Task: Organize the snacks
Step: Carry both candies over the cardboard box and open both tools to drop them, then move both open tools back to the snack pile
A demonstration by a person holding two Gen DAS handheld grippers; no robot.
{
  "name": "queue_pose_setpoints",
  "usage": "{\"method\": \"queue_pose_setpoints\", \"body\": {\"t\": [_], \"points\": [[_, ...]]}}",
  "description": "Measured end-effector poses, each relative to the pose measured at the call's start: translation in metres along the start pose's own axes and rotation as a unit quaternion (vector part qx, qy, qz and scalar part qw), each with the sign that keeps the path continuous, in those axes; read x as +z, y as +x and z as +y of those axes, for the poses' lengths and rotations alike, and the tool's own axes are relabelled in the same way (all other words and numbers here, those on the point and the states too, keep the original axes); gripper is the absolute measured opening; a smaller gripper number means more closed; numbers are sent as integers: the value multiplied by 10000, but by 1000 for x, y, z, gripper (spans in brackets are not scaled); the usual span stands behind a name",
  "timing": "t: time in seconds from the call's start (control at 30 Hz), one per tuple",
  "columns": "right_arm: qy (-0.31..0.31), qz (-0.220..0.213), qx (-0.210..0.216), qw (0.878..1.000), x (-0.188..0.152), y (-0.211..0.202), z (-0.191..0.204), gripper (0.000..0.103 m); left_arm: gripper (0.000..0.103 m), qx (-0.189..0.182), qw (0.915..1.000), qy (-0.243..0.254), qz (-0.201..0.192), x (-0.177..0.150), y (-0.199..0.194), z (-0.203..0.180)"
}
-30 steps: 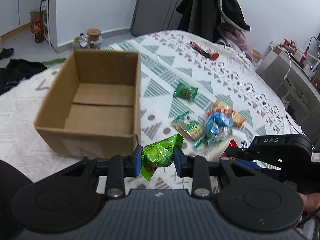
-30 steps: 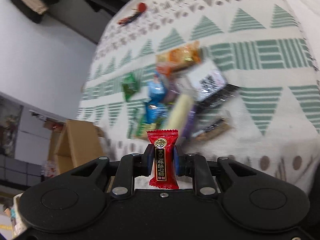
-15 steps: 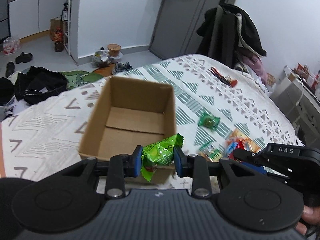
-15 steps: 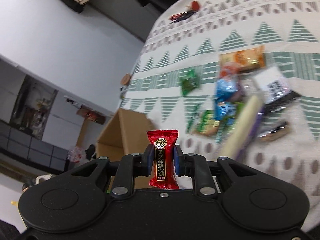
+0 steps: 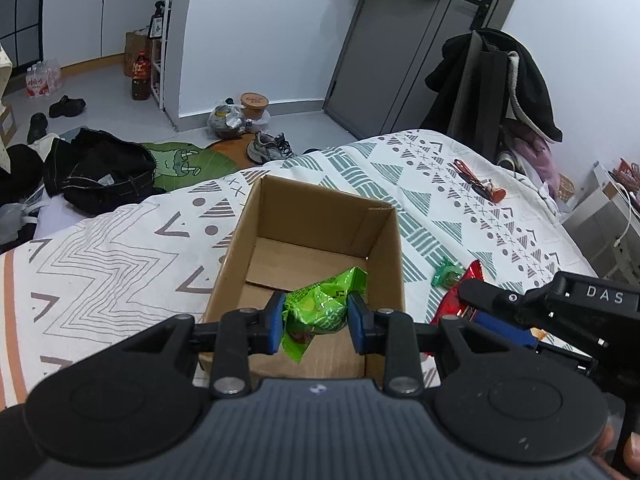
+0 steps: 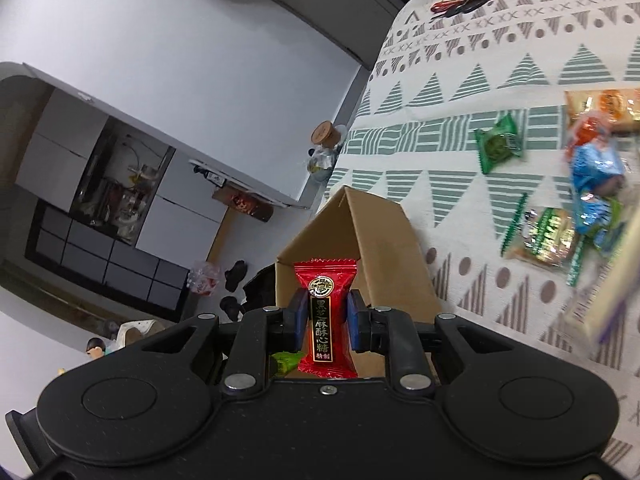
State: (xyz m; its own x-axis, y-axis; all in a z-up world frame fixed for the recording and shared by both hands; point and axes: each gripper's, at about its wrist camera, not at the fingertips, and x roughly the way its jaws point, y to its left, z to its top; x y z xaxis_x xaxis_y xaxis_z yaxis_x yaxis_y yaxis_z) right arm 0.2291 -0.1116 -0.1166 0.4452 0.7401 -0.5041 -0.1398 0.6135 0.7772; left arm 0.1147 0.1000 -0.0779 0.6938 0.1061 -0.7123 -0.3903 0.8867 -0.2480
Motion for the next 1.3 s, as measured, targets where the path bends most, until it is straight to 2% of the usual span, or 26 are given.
{"method": "queue_pose_setpoints", "body": {"t": [0.37, 0.43, 0.5, 0.67, 0.8, 0.87, 1.2, 1.3], "points": [[-88, 168, 148, 9997, 1, 31, 6, 21, 32, 134, 9997, -152, 156, 7, 25, 8], [-78, 201, 192, 9996, 1, 34, 5, 28, 35, 240, 9994, -179, 145, 9, 26, 8], [-39, 244, 163, 9996, 1, 34, 3, 42, 37, 326, 9993, -123, 156, 9, 27, 6], [17, 163, 38, 9999, 2, 23, 1, 44, 57, 377, 9990, -118, 207, 8, 23, 3], [-7, -38, -203, 9998, 3, 4, -1, 57, 69, 382, 9991, -81, 160, 4, 15, -2], [-68, -117, -350, 9993, 3, -5, -2, 59, 76, 375, 9992, -48, 149, 2, 11, -6], [-204, -466, -895, 9947, -3, -58, -13, 75, 81, 136, 9996, 17, 246, -11, -4, -29], [-186, -531, -1005, 9933, -2, -71, -18, 78, 88, 60, 9996, 118, 267, -16, -8, -39]]}}
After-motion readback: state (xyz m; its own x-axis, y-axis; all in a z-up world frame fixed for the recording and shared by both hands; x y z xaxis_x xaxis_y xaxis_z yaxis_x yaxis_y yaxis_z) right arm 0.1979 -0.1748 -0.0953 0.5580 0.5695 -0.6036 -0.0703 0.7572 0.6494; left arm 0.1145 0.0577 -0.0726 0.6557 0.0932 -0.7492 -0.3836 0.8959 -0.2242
